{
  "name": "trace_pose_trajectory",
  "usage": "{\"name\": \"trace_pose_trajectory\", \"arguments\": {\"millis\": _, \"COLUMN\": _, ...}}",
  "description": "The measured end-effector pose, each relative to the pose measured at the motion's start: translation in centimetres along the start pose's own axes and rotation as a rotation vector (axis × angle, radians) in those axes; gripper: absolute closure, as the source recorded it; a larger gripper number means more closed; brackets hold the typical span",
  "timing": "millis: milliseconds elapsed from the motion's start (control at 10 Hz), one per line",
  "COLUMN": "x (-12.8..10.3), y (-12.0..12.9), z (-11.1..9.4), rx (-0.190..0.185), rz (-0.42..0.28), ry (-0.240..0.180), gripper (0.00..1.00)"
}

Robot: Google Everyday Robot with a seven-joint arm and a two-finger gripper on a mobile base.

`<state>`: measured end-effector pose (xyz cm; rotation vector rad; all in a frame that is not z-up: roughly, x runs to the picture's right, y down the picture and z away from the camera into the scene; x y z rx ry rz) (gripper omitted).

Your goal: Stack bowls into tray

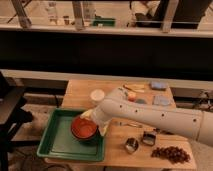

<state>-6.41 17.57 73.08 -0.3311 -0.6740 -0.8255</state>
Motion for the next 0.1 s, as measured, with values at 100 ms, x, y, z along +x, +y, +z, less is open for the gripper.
{"name": "trace_pose_trajectory", "arguments": {"millis": 100, "x": 0.10, "y": 0.03, "z": -0.40, "rx": 0.002, "rz": 0.004, "ry": 0.002, "gripper": 0.20}}
